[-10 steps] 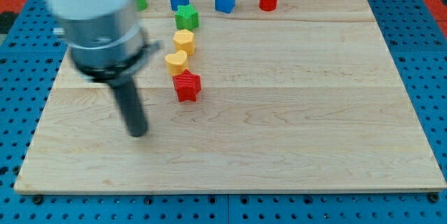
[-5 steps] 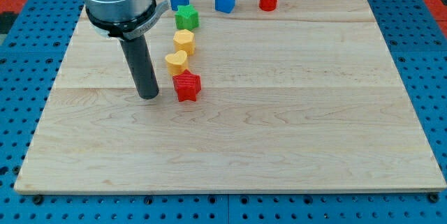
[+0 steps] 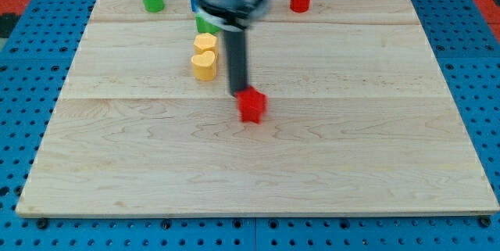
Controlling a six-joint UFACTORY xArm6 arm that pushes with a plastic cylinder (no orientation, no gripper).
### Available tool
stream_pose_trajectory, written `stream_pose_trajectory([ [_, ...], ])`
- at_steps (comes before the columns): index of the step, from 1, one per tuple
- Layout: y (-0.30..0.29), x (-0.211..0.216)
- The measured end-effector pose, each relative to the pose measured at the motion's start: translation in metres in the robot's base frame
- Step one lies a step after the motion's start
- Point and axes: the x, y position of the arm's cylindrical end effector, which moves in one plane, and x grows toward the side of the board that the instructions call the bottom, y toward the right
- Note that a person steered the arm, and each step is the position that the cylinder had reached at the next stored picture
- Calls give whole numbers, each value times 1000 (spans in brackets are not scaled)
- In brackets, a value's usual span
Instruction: Push the red star towards the bottom right
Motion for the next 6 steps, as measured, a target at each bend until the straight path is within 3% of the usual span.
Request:
stream_pose_trajectory([
  [1,64,64],
  [2,45,68],
  [3,-22,68],
  [5,2,106],
  [6,46,127],
])
